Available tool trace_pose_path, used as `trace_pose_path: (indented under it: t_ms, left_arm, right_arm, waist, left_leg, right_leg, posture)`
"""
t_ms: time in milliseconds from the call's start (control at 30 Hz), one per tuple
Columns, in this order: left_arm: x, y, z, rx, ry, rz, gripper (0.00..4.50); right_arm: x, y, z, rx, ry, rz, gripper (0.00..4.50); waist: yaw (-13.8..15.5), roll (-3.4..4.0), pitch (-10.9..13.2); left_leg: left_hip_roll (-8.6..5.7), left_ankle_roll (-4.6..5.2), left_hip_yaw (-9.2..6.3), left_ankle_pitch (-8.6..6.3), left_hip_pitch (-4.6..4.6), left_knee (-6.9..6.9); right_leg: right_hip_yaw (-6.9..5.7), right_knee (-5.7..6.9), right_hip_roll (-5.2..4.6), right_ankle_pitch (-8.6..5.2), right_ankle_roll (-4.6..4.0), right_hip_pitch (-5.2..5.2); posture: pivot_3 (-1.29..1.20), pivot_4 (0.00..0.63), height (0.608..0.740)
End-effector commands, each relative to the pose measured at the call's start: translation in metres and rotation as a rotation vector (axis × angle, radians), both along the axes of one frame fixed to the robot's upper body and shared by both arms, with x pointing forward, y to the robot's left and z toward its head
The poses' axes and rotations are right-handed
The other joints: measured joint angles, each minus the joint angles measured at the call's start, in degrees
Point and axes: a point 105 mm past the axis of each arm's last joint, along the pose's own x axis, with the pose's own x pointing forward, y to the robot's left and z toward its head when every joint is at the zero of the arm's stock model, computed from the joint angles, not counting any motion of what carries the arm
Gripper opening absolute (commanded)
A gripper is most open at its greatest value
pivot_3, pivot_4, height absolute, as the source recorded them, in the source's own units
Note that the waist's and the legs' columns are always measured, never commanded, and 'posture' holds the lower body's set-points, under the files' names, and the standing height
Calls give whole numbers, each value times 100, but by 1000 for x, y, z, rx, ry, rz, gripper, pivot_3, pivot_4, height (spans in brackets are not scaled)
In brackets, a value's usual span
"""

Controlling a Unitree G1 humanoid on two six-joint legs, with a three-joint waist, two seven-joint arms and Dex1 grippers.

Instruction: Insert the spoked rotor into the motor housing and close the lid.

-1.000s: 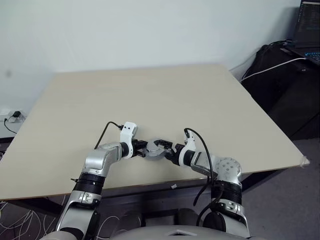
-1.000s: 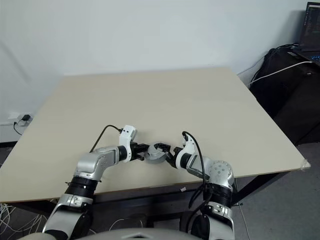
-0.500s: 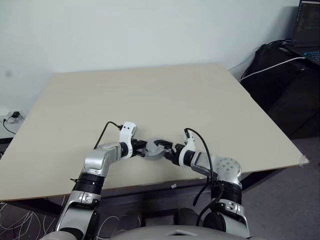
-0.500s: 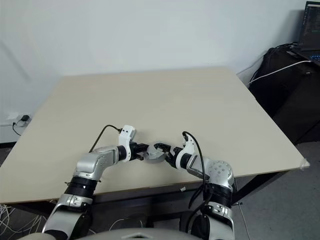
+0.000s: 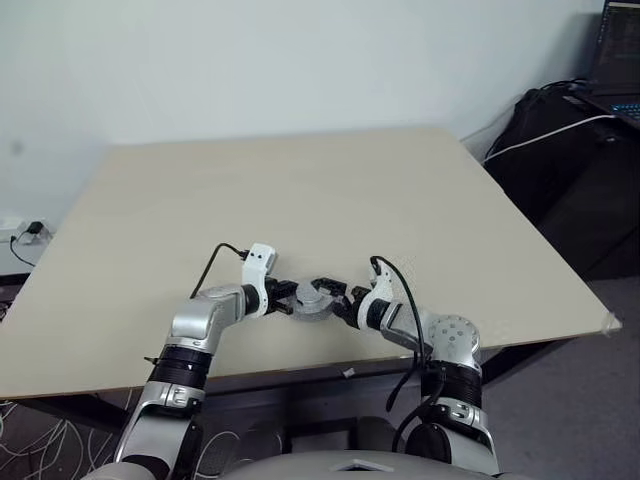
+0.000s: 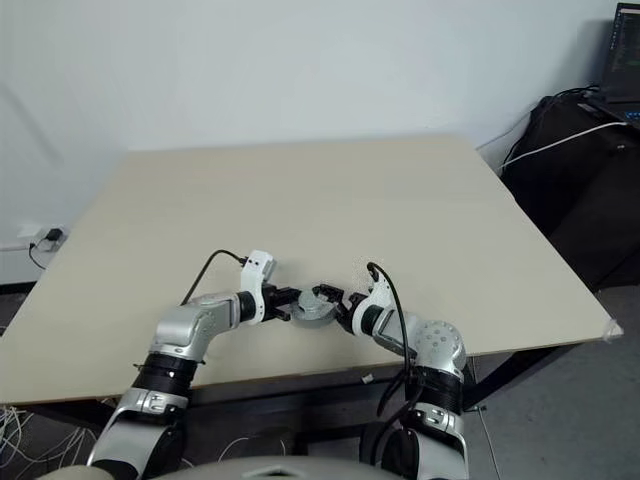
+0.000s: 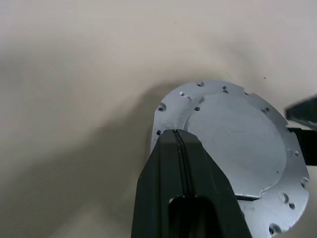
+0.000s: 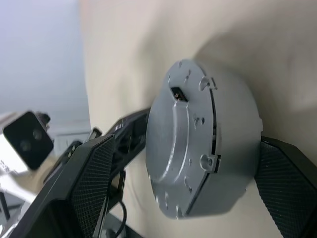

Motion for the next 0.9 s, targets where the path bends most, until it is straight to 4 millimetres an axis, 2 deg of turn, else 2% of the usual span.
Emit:
trace_pose_path:
  t_ms: [33,233,333,433,633,900]
  left_arm:
    - [-8,-19,0,-30,16,-71,0]
    - [-8,-19,0,-30,15,-73,0]
    - [-8,-19,0,-31,14,-72,0]
    - [-8,-18,0,-30,13,-70,0]
    - [-9,-18,-1,-31,15,-69,0]
    - [-9,-19,-1,-36,16,-73,0]
  right_arm:
    - [-12,59,19,198,-7,76,4440]
    - [-25,71,33,273,-33,207,4440]
    - [-27,72,34,280,-30,216,4440]
    - [-25,70,33,279,-22,202,3849]
    - [-23,67,32,280,-23,173,2135]
    - [-23,66,35,284,-28,155,2098]
  waist:
    - [23,0,0]
    - [15,1,1]
    - [7,2,2]
    - [8,2,2]
    - [10,2,2]
    - [14,2,2]
  left_leg:
    - [-1,0,0,0,0,0]
    - [-1,0,0,0,0,-2]
    - [1,0,0,0,0,-6]
    - [1,0,1,0,0,-13]
    - [1,-1,3,1,-1,-28]
    - [0,-2,4,2,0,-27]
  right_leg:
    - [1,0,-1,0,0,0]
    - [3,-1,2,11,-25,-2]
    - [3,0,5,10,-33,-5]
    - [4,0,6,10,-38,-8]
    - [7,0,6,9,-42,-14]
    - [6,0,6,9,-43,-13]
  posture:
    - [0,0,740]
    - [0,0,740]
    - [0,0,740]
    - [0,0,740]
    - [0,0,740]
    - [0,0,740]
